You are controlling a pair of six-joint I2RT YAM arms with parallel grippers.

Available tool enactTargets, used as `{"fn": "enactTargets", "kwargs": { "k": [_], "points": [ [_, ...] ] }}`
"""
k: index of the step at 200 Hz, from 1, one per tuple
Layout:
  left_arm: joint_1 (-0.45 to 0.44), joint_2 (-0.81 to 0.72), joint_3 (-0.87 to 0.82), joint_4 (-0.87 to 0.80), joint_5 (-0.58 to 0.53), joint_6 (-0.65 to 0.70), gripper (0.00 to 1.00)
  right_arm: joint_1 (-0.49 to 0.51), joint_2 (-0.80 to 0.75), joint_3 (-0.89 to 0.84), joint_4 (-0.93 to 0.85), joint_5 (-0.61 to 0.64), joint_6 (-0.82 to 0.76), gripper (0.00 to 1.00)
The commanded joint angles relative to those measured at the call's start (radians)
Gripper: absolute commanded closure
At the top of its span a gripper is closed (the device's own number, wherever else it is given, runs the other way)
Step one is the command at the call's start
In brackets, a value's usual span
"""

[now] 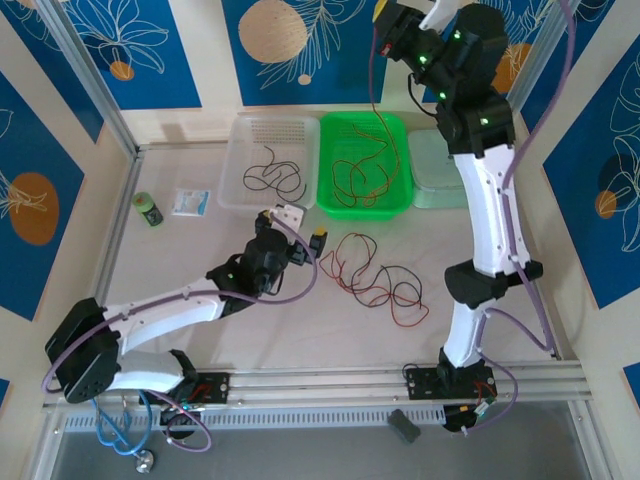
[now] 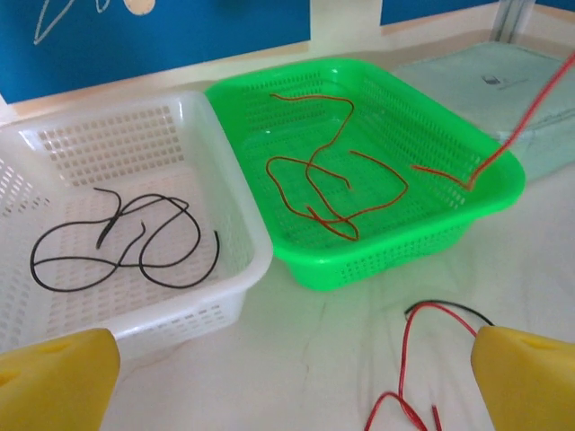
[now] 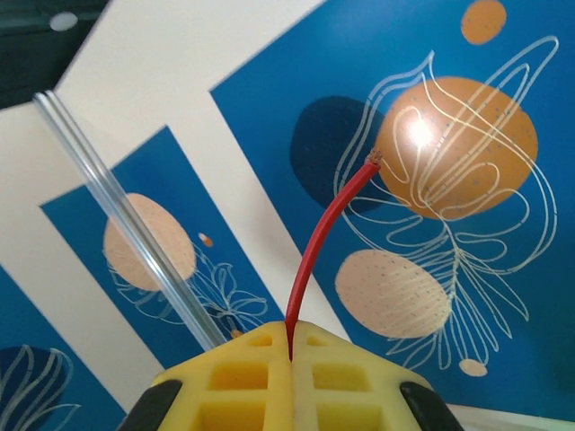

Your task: Untangle the cables

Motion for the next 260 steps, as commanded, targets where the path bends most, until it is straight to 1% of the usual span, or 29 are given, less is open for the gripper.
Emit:
{"fn": "enactTargets", "kwargs": {
  "k": [1,25,48,62,89,103,117,155,164,183,202,226,249,260],
  "points": [
    [-0.01,-0.058,-0.027,-0.026,0.07,-0.024,0.0,-0.031,0.062,-0.002,0.068,-0.015,-0.015,1.0],
    [-0.018,-0.096,-0.061,-0.05,0.138,-0.035,0.0,-0.055,0.129,-0.013,0.085,-0.03,-0.003,1.0],
    [-0.031,-0.127,-0.092,-0.079,0.184,-0.052,0.0,-0.06,0.176,-0.022,0.063,-0.037,-0.003,1.0],
    [-0.039,-0.14,-0.101,-0.103,0.202,-0.066,0.01,-0.057,0.188,-0.067,0.055,-0.03,-0.011,1.0],
    [-0.051,-0.152,-0.102,-0.151,0.21,-0.093,0.02,-0.049,0.197,-0.208,0.054,0.01,-0.042,1.0],
    [-0.054,-0.157,-0.097,-0.174,0.211,-0.104,0.03,-0.049,0.226,-0.245,0.019,0.026,-0.06,1.0],
    [-0.056,-0.161,-0.089,-0.194,0.214,-0.11,0.03,-0.05,0.286,-0.217,-0.062,0.032,-0.078,1.0],
    [-0.058,-0.147,-0.029,-0.271,0.225,-0.114,0.03,-0.055,0.51,-0.03,-0.332,0.004,-0.096,1.0],
    [-0.058,-0.14,-0.011,-0.29,0.232,-0.114,0.03,-0.055,0.539,-0.028,-0.354,-0.007,-0.091,1.0],
    [-0.058,-0.125,0.025,-0.32,0.251,-0.115,0.04,-0.055,0.561,-0.082,-0.354,-0.029,-0.075,1.0],
    [-0.058,-0.116,0.051,-0.339,0.266,-0.122,0.05,-0.057,0.574,-0.12,-0.354,-0.045,-0.06,0.91],
    [-0.058,-0.111,0.089,-0.37,0.286,-0.133,0.05,-0.058,0.589,-0.127,-0.374,-0.064,-0.059,0.79],
    [-0.06,-0.093,0.145,-0.421,0.308,-0.146,0.07,-0.057,0.582,-0.13,-0.391,-0.071,-0.068,0.59],
    [-0.06,-0.075,0.175,-0.447,0.326,-0.156,0.08,-0.059,0.572,-0.131,-0.402,-0.067,-0.073,0.53]
  ]
}}
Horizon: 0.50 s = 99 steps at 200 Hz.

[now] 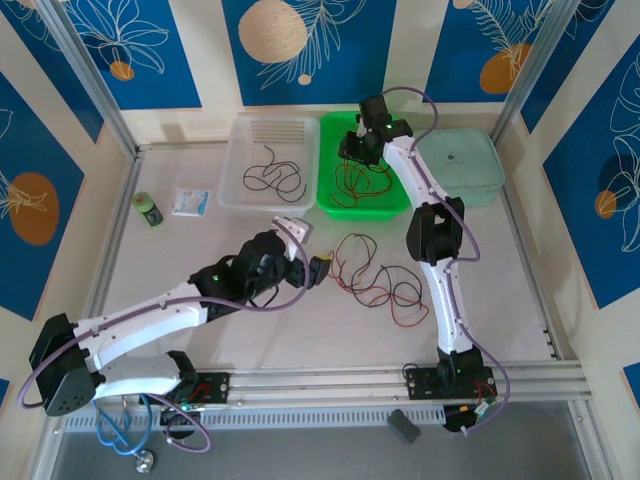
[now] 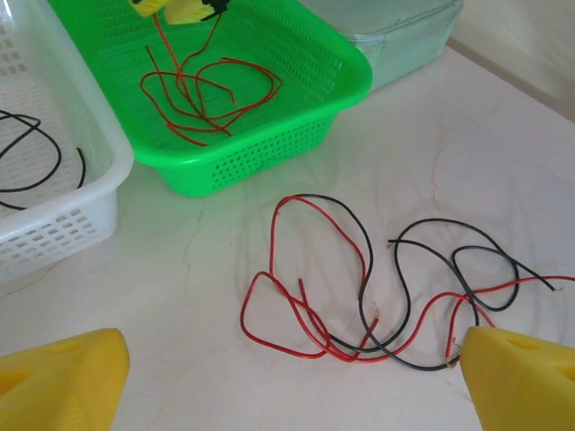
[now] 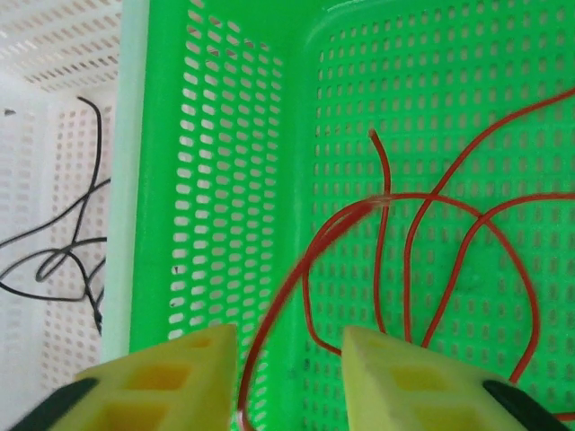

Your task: Untangle the cables

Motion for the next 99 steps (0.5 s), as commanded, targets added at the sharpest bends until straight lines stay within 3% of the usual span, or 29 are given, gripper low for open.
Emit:
{"fn": "enactTargets", "kwargs": {
  "k": [1,47,99],
  "points": [
    [-0.012,0.027,0.081,-0.074,0.05,-0.033,0.08,-0.002,-0.033,-0.001,-0.045,-0.029,-0.011,0.52],
    [-0.036,0.153,0.243,-0.214,0.104,-0.104,0.11,-0.017,-0.148,-0.092,-0.065,0.009,-0.025,0.39],
    [-0.089,0.3,0.38,-0.27,0.092,-0.15,0.15,-0.029,-0.238,-0.182,-0.106,0.168,-0.085,0.39]
  ]
}}
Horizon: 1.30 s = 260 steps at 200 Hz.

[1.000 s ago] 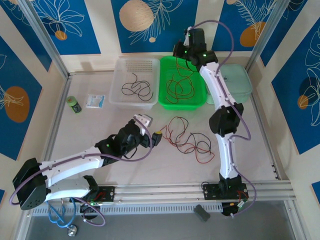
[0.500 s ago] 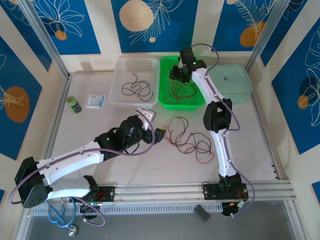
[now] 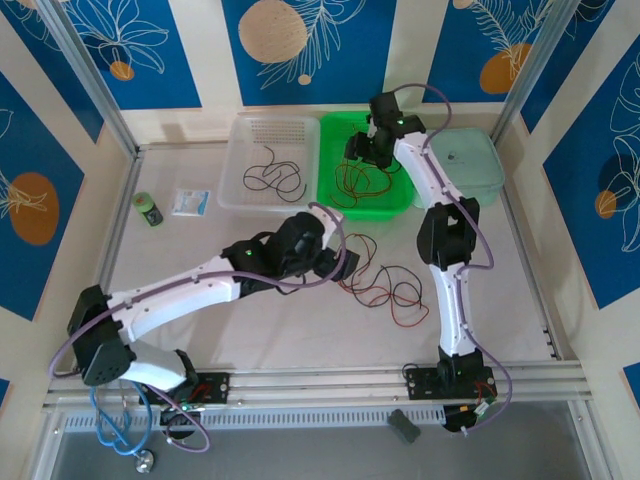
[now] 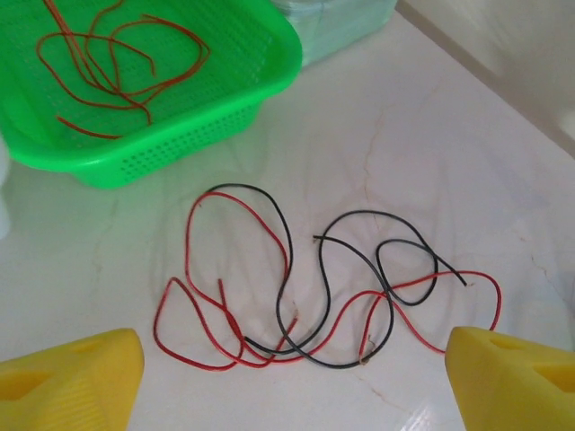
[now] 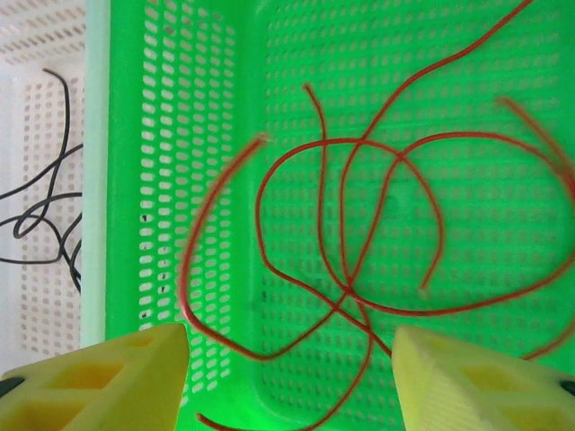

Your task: Untangle the cables

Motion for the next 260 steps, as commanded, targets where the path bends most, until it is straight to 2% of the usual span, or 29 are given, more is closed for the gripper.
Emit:
{"fn": "enactTargets", "kwargs": {
  "k": [1,28,42,67,100,126,165,202,260],
  "points": [
    [-0.028,0.039,0.055,-0.056,0.005,-0.043,0.15,-0.005,-0.06,-0.023,-0.034,0.1,-0.051,0.39],
    [-0.036,0.058,0.083,-0.051,-0.025,-0.069,0.15,-0.022,-0.004,0.039,-0.077,0.092,-0.058,0.4],
    [-0.036,0.065,0.101,-0.065,-0.032,-0.081,0.15,-0.024,-0.027,0.002,-0.045,0.069,-0.055,0.41],
    [-0.036,0.127,0.192,-0.15,-0.018,-0.107,0.15,-0.028,-0.186,-0.18,0.083,0.062,-0.043,0.42],
    [-0.041,0.328,0.401,-0.306,0.098,-0.178,0.22,-0.045,-0.455,-0.445,0.165,0.107,-0.031,0.44],
    [-0.049,0.465,0.49,-0.324,0.154,-0.248,0.26,-0.085,-0.699,-0.705,0.215,0.143,-0.009,0.46],
    [-0.058,0.646,0.635,-0.366,0.234,-0.304,0.31,-0.161,-1.003,-1.009,0.241,0.118,0.017,0.49],
    [-0.069,0.775,0.746,-0.411,0.242,-0.331,0.32,-0.187,-1.167,-1.159,0.239,0.056,0.039,0.49],
    [-0.069,0.877,0.775,-0.391,0.204,-0.348,0.34,-0.187,-1.258,-1.276,0.247,-0.016,0.049,0.54]
  ]
}}
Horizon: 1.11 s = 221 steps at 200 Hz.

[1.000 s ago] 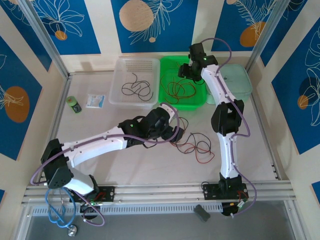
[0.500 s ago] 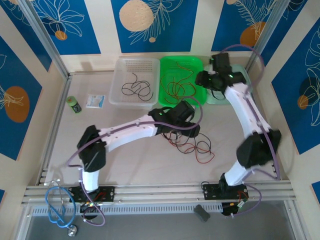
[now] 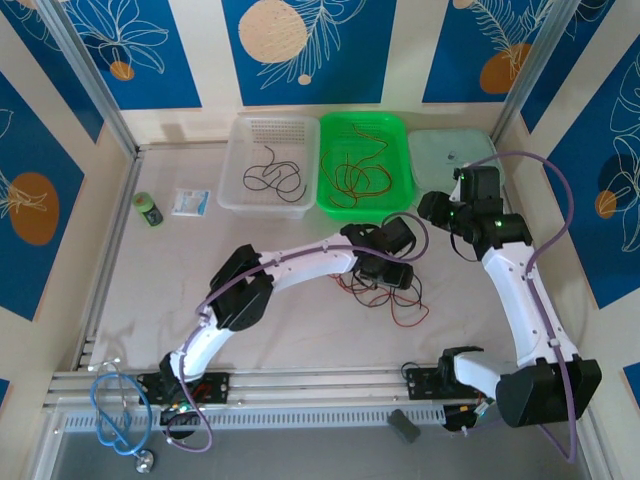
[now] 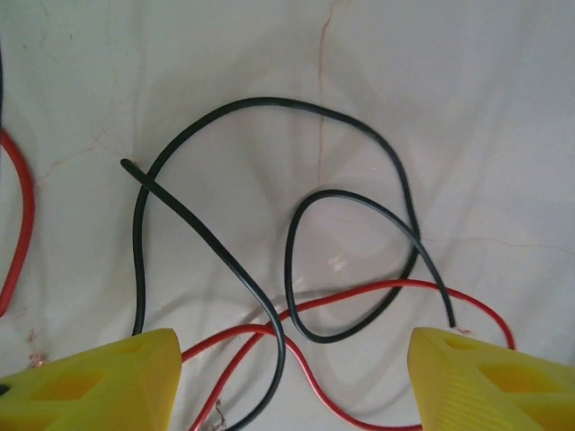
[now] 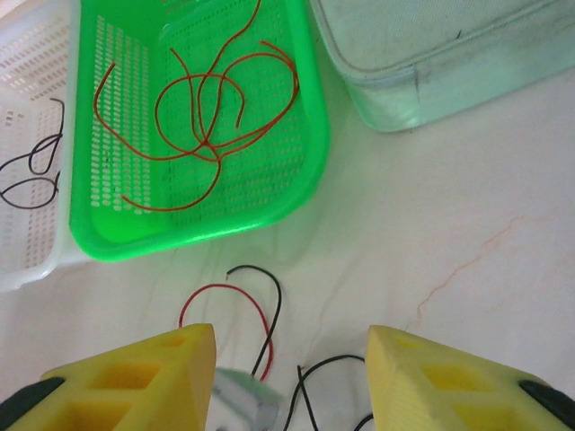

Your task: Untangle the cables

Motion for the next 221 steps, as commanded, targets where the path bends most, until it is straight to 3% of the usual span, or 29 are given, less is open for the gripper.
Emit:
{"fn": "enactTargets", "kwargs": {
  "k": [1,46,80,97,127,221],
  "points": [
    [-0.008,0.05,0.034,-0.015,-0.012,-0.019,0.34,-0.004,-0.043,-0.034,0.015,-0.055,0.013,0.54],
    [-0.007,0.121,0.082,-0.011,-0.036,-0.021,0.4,-0.002,-0.067,-0.065,0.017,-0.091,0.009,0.57],
    [-0.008,0.13,0.087,-0.015,-0.079,-0.021,0.5,-0.002,-0.079,-0.08,0.015,-0.109,0.007,0.6],
    [-0.008,0.118,0.078,-0.016,-0.11,-0.019,0.64,-0.003,-0.087,-0.085,0.013,-0.111,0.007,0.61],
    [-0.008,0.052,0.031,0.024,-0.15,-0.011,1.0,-0.003,-0.114,-0.108,0.009,-0.12,0.018,0.61],
    [-0.015,-0.245,0.054,-0.044,-0.213,0.136,1.0,0.006,-0.17,-0.282,0.06,-0.169,0.138,0.63]
  ]
}}
